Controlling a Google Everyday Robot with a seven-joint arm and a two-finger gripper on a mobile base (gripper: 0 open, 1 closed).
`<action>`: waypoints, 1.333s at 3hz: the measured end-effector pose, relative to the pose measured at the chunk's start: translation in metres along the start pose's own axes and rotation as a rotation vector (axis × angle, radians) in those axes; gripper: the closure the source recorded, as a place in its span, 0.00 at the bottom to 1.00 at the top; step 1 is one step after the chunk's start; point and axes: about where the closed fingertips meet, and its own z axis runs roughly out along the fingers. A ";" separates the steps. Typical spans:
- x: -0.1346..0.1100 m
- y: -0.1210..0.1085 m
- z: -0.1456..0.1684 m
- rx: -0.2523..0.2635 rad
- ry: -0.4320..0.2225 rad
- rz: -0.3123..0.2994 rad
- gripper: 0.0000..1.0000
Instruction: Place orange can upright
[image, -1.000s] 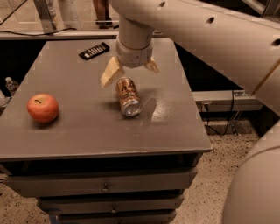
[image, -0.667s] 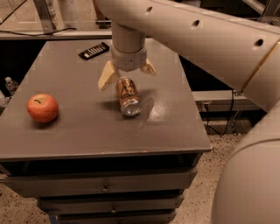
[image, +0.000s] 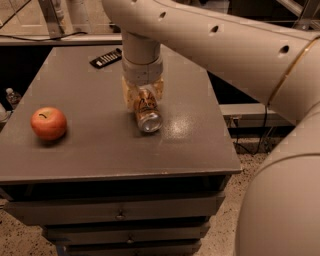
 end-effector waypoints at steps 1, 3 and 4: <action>0.002 0.002 0.003 -0.002 0.008 0.000 0.64; -0.022 -0.018 -0.029 -0.077 -0.133 -0.036 1.00; -0.036 -0.037 -0.049 -0.211 -0.292 -0.074 1.00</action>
Offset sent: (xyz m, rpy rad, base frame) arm 0.0153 -0.0015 0.0220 0.0353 -0.0562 0.0400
